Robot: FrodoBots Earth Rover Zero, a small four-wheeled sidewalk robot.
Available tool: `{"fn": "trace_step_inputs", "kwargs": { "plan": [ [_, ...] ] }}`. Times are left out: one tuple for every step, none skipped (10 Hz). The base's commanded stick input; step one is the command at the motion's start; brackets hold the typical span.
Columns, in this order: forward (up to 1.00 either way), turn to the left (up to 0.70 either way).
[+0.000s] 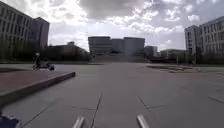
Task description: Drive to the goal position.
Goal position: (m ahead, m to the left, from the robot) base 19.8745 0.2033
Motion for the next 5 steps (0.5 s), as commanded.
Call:
{"fn": "trace_step_inputs", "kwargs": {
  "plan": [
    [0.66,0.0],
    [0.65,0.0],
    [0.65,0.0],
    [0.65,0.0],
    [0.66,0.0]
  ]
}}
